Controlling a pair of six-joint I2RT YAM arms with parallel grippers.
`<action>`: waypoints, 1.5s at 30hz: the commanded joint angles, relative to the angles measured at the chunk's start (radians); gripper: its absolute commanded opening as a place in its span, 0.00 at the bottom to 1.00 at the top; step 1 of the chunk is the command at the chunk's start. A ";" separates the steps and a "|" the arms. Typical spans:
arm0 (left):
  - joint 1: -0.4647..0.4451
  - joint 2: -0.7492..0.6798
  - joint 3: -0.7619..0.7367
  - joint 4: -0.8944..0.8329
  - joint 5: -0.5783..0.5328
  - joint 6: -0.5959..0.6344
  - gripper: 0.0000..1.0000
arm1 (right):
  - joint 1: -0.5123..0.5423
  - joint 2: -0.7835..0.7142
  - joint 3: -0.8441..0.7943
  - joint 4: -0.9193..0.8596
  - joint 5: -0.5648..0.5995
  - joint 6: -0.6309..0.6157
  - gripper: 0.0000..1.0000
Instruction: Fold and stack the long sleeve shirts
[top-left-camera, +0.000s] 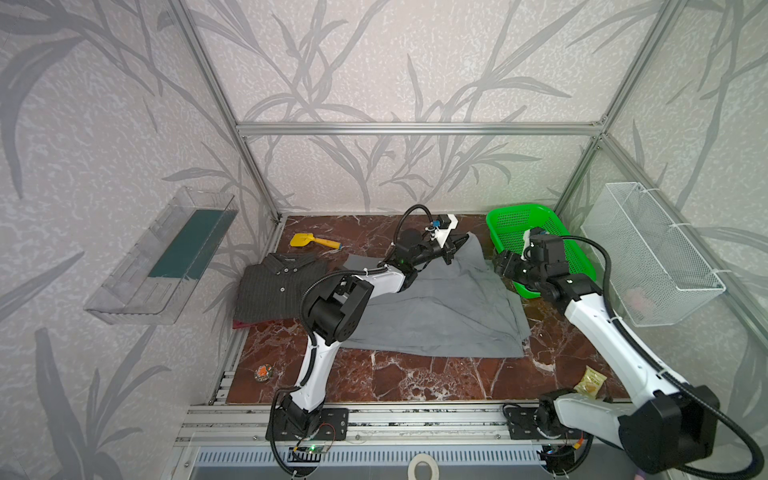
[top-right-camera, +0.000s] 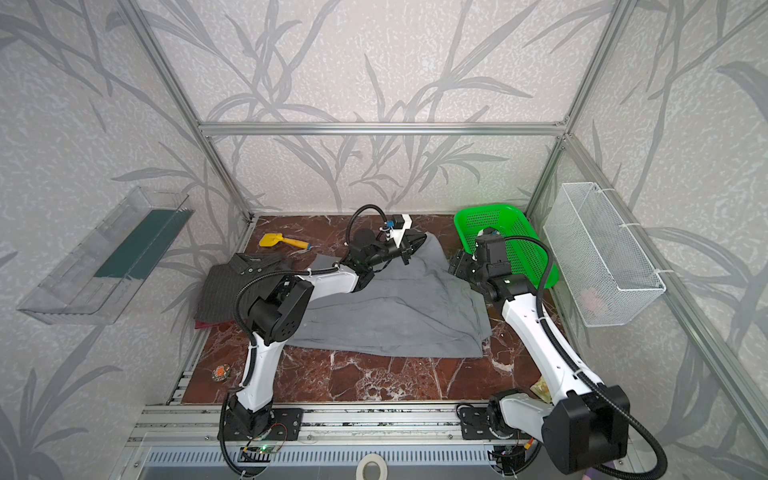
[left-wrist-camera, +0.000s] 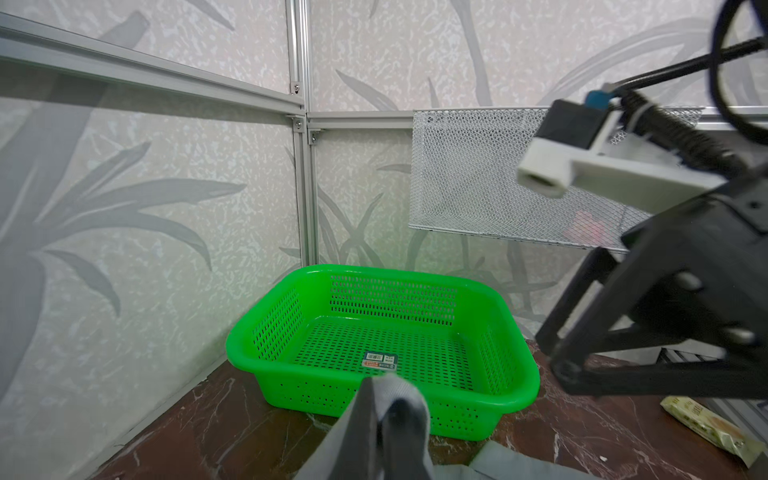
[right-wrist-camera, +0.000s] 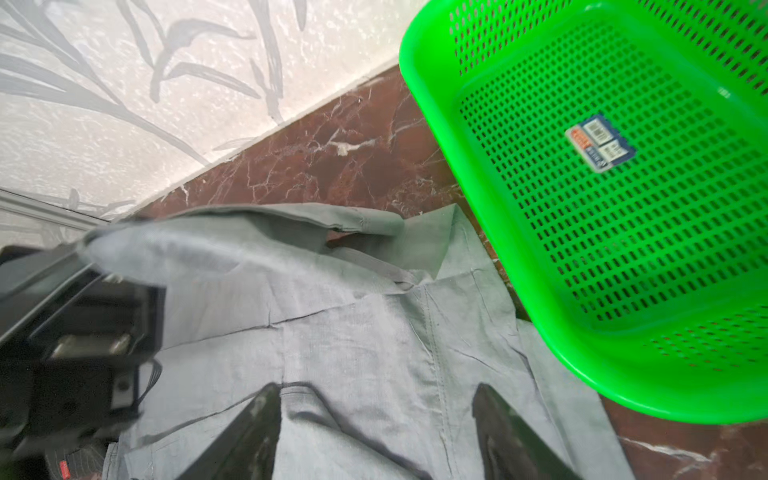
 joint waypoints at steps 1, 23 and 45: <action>-0.026 -0.051 -0.091 0.137 -0.003 0.046 0.00 | -0.002 0.059 0.024 0.079 -0.032 0.042 0.71; -0.126 -0.280 -0.604 0.346 -0.154 0.117 0.56 | 0.043 0.385 0.203 0.000 -0.120 -0.050 0.66; 0.052 -0.735 -0.658 -0.461 -0.881 -0.371 0.74 | 0.094 0.771 0.515 -0.204 0.150 -0.198 0.71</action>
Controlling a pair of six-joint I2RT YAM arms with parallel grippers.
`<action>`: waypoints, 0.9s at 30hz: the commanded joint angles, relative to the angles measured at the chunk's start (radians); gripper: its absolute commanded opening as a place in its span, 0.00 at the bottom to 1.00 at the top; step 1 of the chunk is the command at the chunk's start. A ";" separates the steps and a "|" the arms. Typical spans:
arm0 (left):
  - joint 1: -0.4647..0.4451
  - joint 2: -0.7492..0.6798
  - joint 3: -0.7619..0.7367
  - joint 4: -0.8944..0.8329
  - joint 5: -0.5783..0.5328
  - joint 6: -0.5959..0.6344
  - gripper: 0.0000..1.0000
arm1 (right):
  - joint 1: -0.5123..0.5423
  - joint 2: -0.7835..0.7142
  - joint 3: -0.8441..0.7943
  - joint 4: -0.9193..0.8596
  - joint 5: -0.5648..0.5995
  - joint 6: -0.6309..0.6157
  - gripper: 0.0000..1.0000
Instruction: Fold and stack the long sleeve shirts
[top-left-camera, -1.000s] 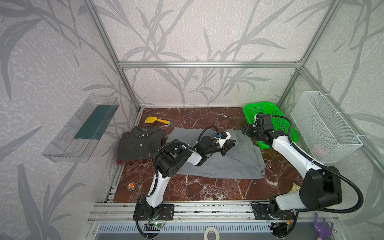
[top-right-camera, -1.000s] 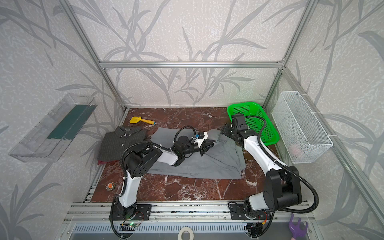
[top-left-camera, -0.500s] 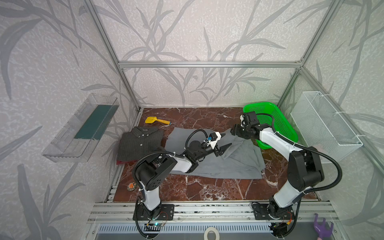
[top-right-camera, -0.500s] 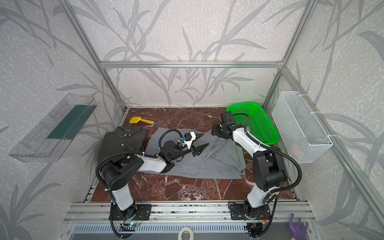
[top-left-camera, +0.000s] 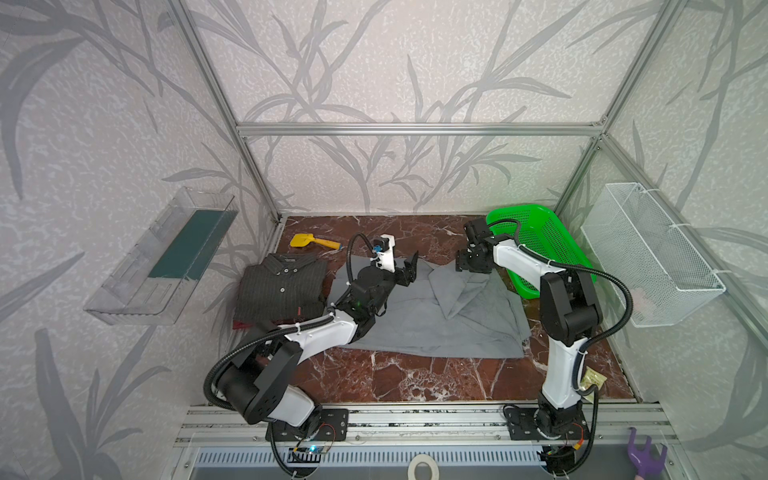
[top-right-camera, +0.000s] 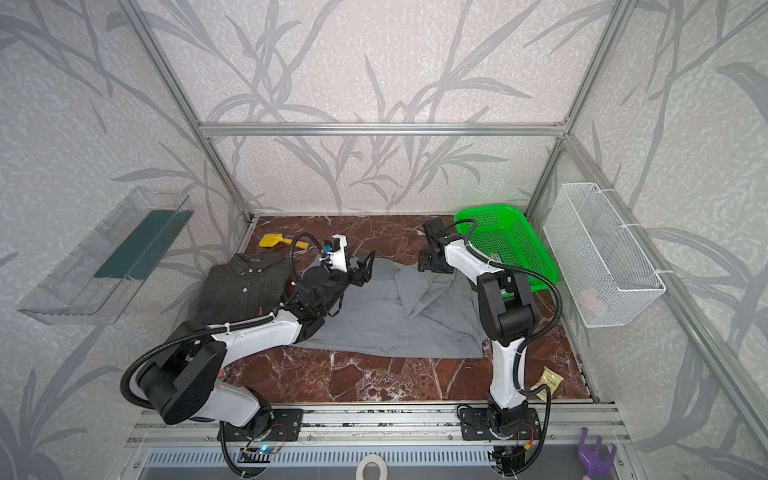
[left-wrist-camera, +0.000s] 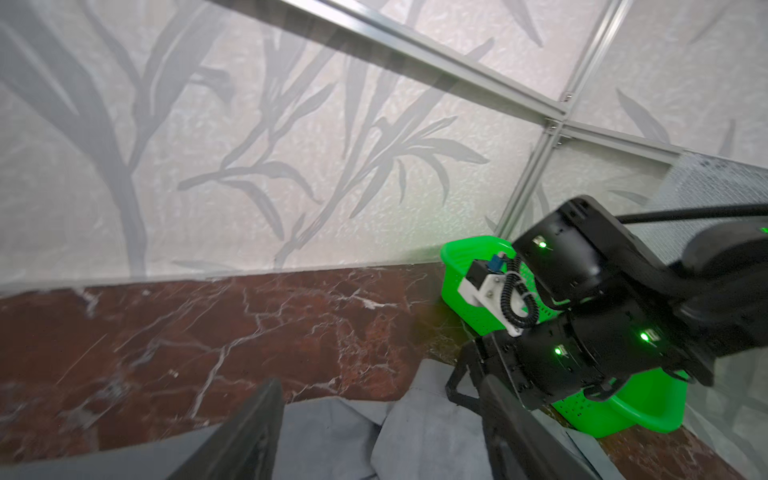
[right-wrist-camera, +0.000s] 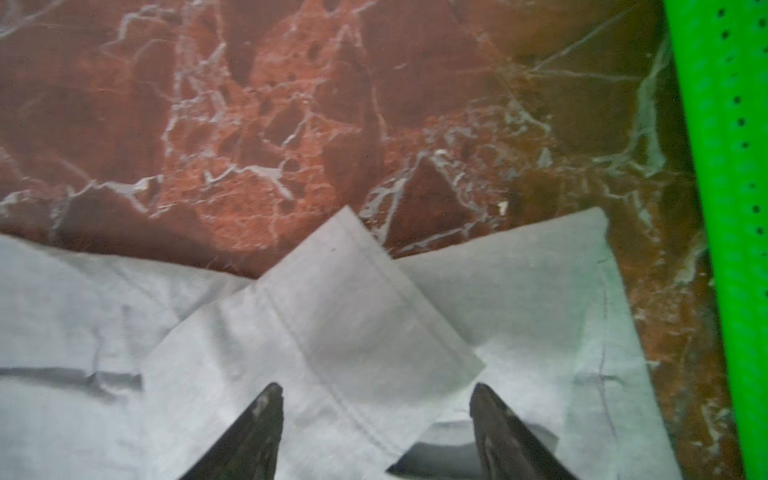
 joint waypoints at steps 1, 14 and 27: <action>0.042 -0.046 0.023 -0.239 -0.084 -0.175 0.74 | -0.012 0.002 0.005 -0.025 0.016 -0.012 0.71; 0.097 -0.078 0.012 -0.340 -0.105 -0.259 0.71 | -0.075 0.052 -0.030 0.026 -0.196 0.077 0.59; 0.165 -0.099 0.038 -0.500 -0.135 -0.367 0.67 | -0.089 0.029 -0.063 0.077 -0.225 0.106 0.45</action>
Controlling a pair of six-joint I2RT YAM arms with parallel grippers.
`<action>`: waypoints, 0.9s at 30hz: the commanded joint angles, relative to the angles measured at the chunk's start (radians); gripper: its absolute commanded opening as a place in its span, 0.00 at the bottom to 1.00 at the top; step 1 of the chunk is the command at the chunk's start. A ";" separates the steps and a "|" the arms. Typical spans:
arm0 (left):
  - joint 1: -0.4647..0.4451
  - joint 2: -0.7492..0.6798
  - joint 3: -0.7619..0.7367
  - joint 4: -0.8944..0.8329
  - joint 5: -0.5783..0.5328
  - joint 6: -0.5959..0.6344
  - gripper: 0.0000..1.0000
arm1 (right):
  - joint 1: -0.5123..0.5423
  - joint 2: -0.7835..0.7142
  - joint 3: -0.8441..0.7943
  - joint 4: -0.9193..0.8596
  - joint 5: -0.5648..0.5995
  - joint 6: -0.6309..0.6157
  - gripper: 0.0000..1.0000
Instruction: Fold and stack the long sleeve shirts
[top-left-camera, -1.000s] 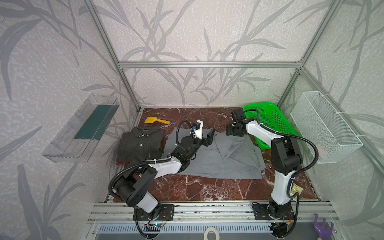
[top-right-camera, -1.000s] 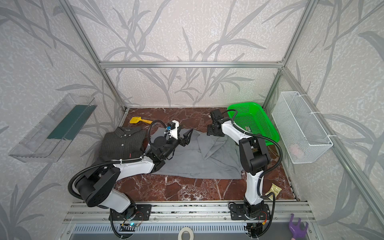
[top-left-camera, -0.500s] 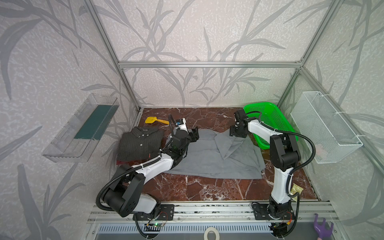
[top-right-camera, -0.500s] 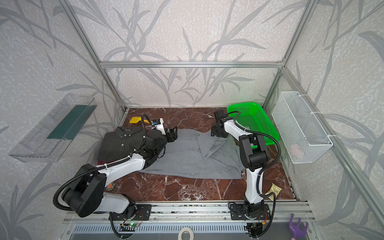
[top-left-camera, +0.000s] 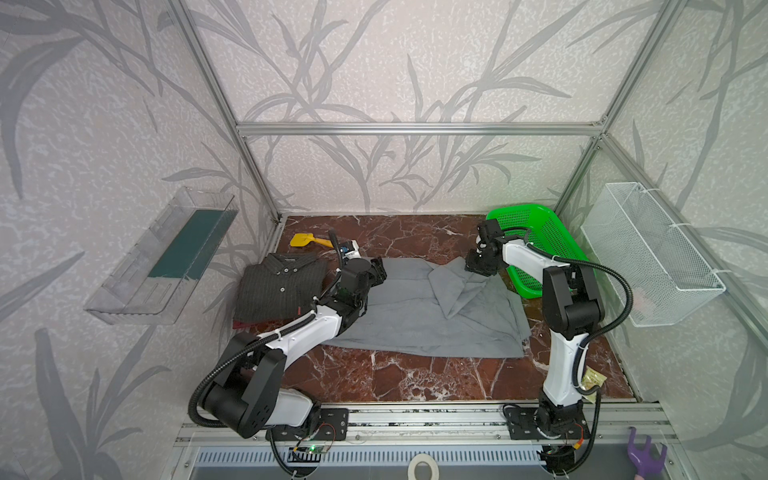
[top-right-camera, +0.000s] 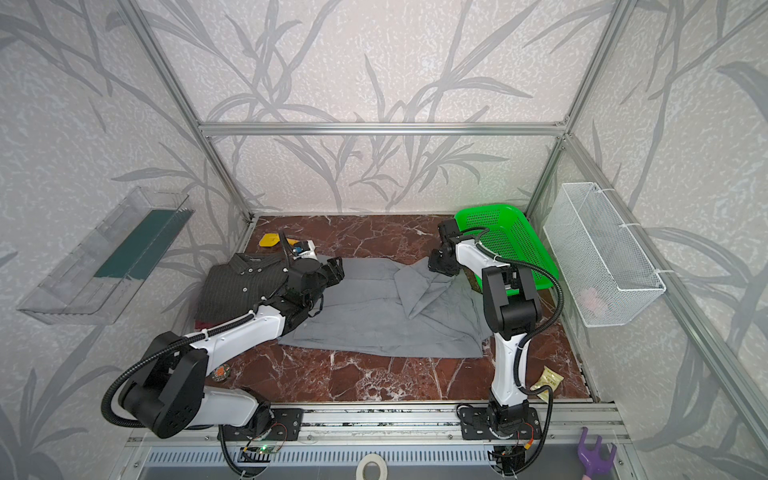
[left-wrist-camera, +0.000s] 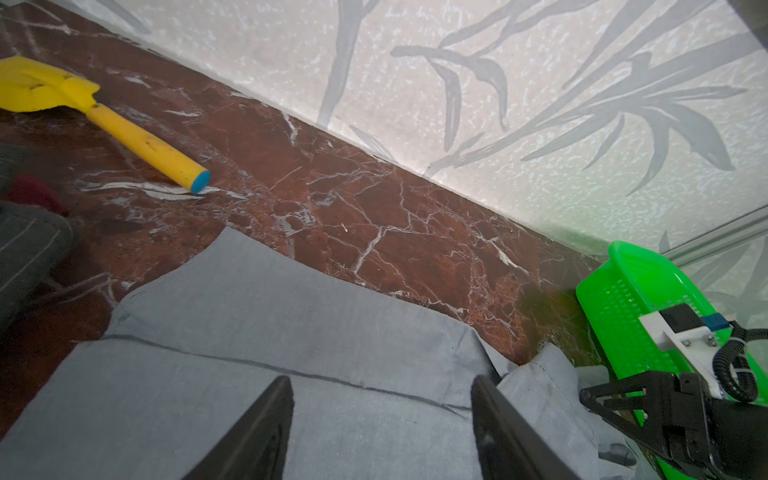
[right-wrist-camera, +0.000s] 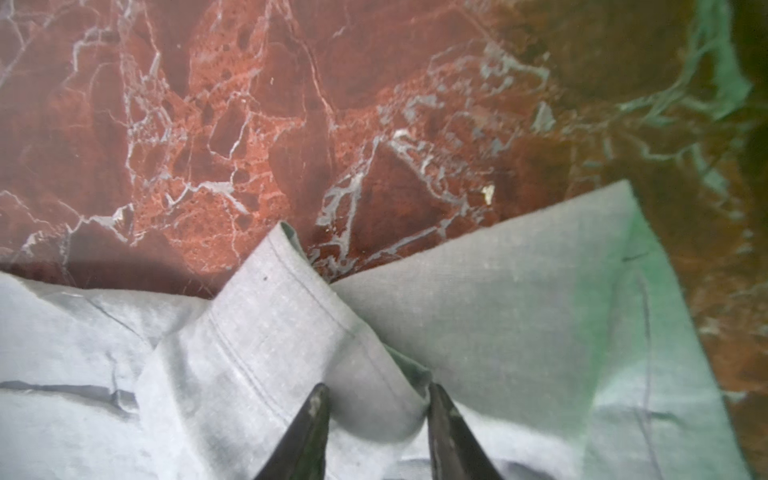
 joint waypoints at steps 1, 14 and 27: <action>0.012 -0.033 0.031 -0.052 -0.022 -0.047 0.67 | -0.004 -0.009 -0.038 0.032 -0.016 0.023 0.49; 0.053 -0.020 0.054 -0.089 -0.053 -0.068 0.65 | -0.004 -0.057 -0.032 0.079 -0.035 0.022 0.00; 0.214 0.344 0.484 -0.583 -0.082 -0.093 0.67 | -0.004 -0.335 -0.004 0.266 -0.172 -0.026 0.00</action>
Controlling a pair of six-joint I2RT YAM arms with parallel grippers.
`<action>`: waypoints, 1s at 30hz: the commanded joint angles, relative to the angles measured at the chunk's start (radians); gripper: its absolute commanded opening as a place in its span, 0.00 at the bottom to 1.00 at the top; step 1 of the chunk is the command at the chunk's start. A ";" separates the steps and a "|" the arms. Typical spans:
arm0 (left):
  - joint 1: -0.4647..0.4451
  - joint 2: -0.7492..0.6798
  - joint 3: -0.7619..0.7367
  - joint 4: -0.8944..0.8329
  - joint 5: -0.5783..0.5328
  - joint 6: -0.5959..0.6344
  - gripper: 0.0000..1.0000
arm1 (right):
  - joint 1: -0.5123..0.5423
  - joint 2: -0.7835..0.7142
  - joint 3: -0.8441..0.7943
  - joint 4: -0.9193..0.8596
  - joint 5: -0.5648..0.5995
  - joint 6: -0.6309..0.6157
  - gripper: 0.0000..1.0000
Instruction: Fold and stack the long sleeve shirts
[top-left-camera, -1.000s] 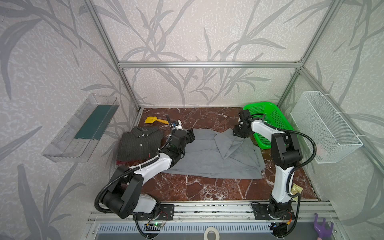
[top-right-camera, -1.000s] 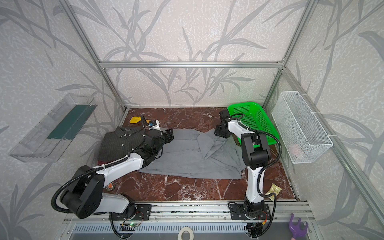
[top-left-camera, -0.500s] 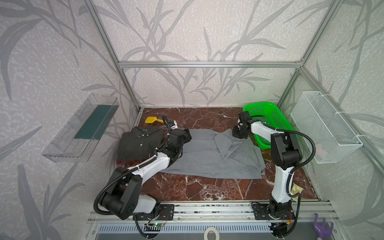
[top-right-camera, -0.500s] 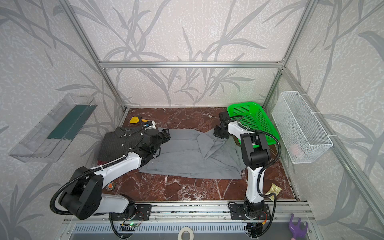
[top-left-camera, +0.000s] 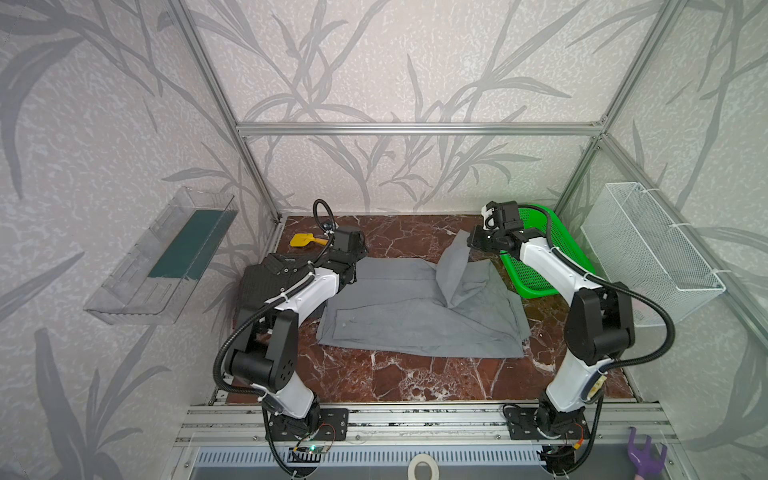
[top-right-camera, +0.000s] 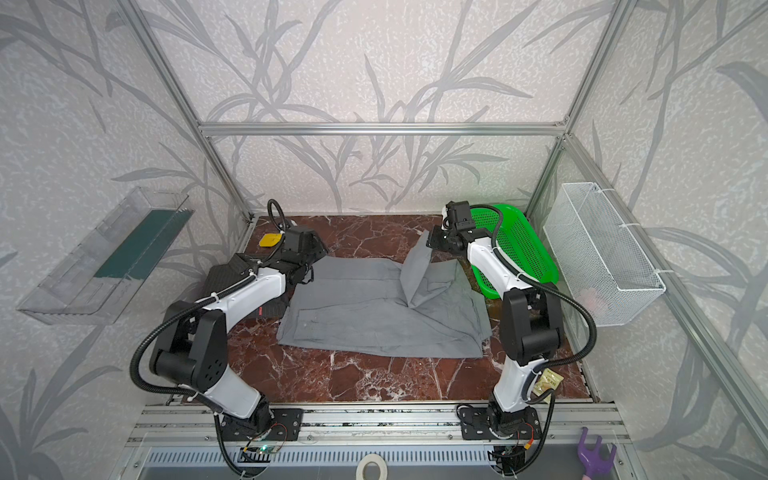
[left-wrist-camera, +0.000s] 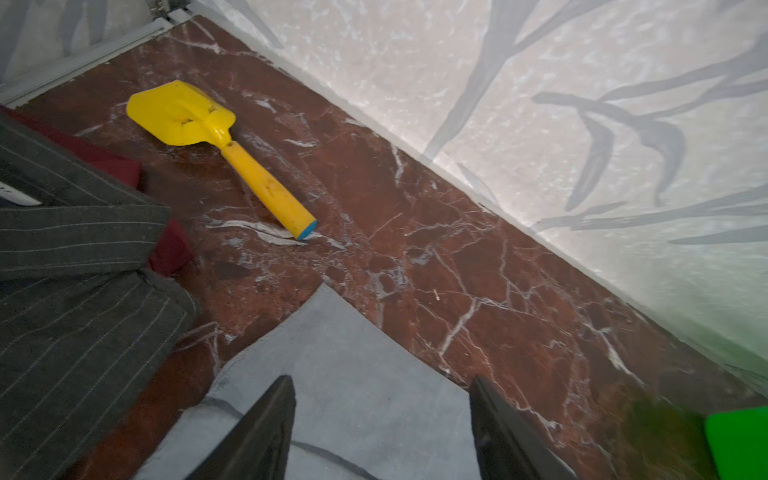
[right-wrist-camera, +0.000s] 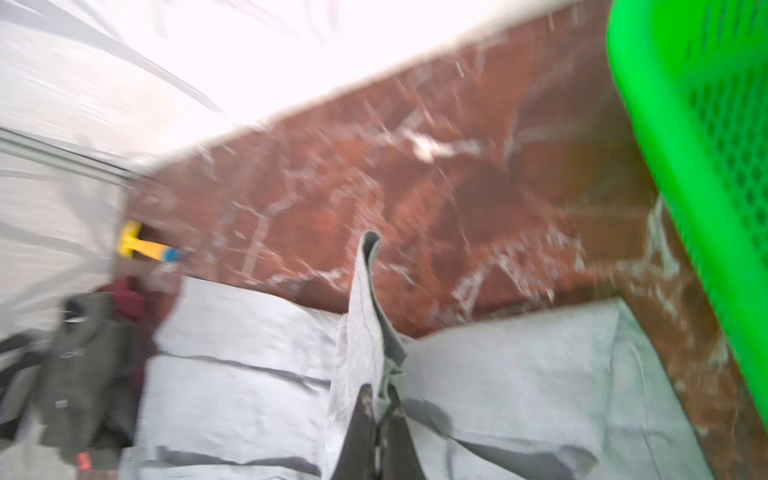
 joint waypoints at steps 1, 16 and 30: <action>0.018 0.084 0.085 -0.228 -0.056 -0.035 0.68 | -0.003 -0.068 0.002 0.115 -0.084 -0.031 0.00; 0.072 0.563 0.702 -0.779 0.000 -0.121 0.69 | -0.003 -0.265 -0.136 0.507 -0.318 -0.031 0.00; 0.082 0.697 0.817 -0.796 0.048 -0.091 0.63 | -0.002 -0.327 -0.198 0.630 -0.377 0.041 0.00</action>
